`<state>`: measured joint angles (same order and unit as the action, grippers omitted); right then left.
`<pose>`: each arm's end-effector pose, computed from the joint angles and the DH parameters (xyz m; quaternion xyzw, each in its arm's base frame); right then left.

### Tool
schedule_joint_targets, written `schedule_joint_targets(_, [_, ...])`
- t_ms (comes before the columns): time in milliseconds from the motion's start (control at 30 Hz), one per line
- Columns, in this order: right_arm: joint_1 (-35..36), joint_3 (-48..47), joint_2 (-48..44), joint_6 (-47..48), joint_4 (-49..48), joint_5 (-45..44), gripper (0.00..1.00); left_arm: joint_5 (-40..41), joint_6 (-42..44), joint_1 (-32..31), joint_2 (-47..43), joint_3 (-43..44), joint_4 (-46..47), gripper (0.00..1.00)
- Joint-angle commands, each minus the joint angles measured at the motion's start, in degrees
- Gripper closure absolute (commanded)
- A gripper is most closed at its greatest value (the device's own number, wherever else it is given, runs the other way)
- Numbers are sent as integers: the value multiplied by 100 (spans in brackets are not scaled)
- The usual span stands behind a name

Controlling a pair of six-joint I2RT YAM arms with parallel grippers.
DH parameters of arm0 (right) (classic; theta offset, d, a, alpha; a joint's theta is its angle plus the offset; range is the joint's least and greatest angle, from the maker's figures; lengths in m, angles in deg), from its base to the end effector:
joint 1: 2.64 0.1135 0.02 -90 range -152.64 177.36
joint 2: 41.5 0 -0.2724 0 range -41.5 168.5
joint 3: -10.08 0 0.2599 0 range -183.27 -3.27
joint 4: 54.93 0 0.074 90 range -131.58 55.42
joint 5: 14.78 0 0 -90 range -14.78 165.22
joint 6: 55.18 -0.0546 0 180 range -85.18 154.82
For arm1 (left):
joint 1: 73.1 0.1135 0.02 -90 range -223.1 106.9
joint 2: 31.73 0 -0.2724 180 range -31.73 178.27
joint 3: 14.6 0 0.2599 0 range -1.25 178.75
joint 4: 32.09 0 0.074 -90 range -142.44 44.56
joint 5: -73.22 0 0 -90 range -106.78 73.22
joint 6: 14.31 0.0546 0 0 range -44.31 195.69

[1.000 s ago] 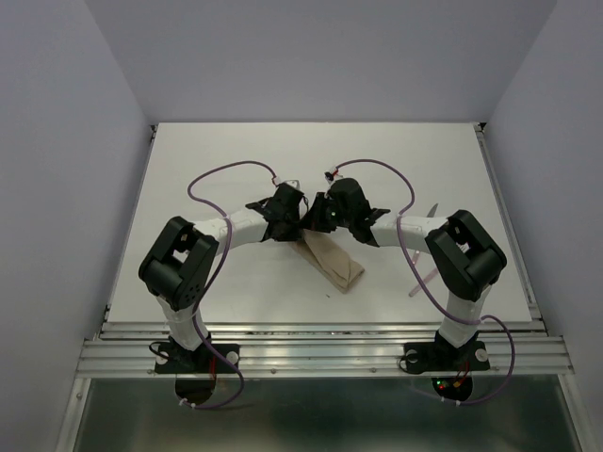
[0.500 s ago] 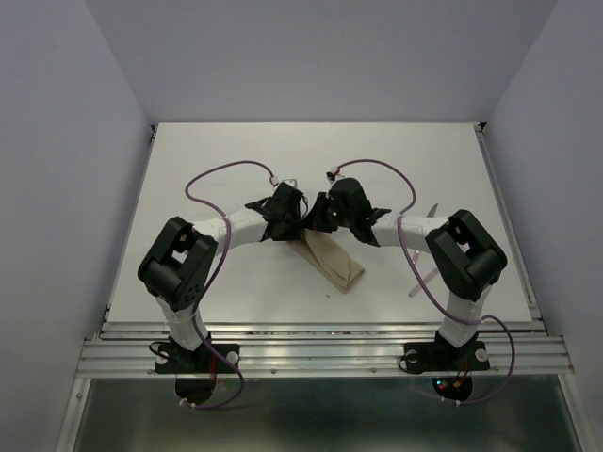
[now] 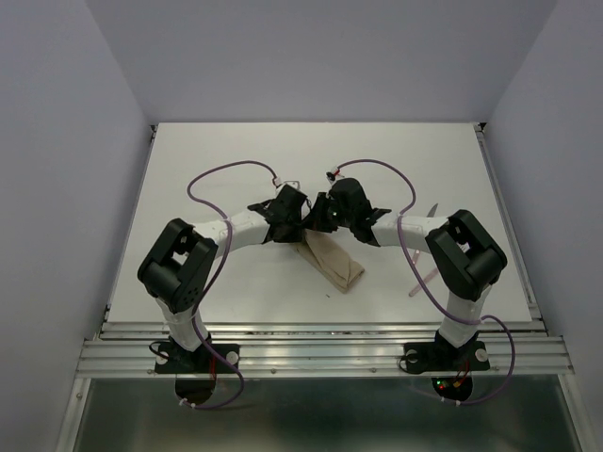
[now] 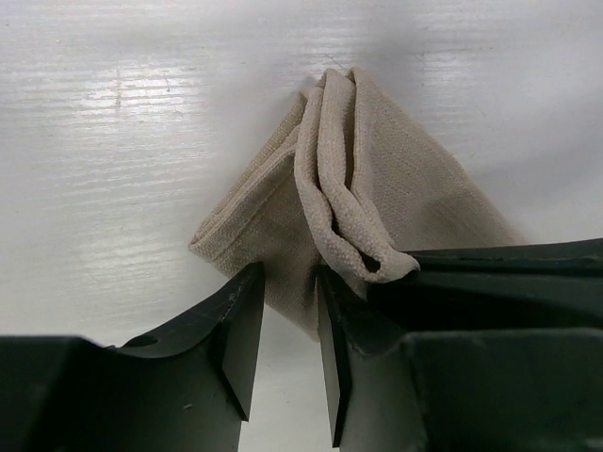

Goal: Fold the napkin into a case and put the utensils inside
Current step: Grasp the top corner of the smaller rectangle folded napkin from the folded napkin.

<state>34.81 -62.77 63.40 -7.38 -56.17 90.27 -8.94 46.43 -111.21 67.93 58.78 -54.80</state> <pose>0.3242 0.2661 0.1739 -0.0289 0.8640 0.4010 0.3031 0.3058 -0.2304 0.1703 0.0482 0.9335 -0.1405 0.3263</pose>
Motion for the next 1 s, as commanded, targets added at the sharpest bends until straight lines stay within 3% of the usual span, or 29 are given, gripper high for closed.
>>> schedule_joint_targets(0, [17,-26,-233,45,-343,165,99,34,87,-144,-105,263,40,60])
schedule_joint_targets(433, [17,-26,-260,27,-378,200,99,113,43,-259,150,430,75,60])
schedule_joint_targets(633, [17,0,-268,27,-387,218,99,262,16,-267,273,413,40,74])
schedule_joint_targets(833, [17,114,-321,89,-369,209,99,307,-19,-250,458,624,-267,98])
schedule_joint_targets(967, [17,123,-304,229,-159,183,99,-9,-71,-180,204,492,-75,100])
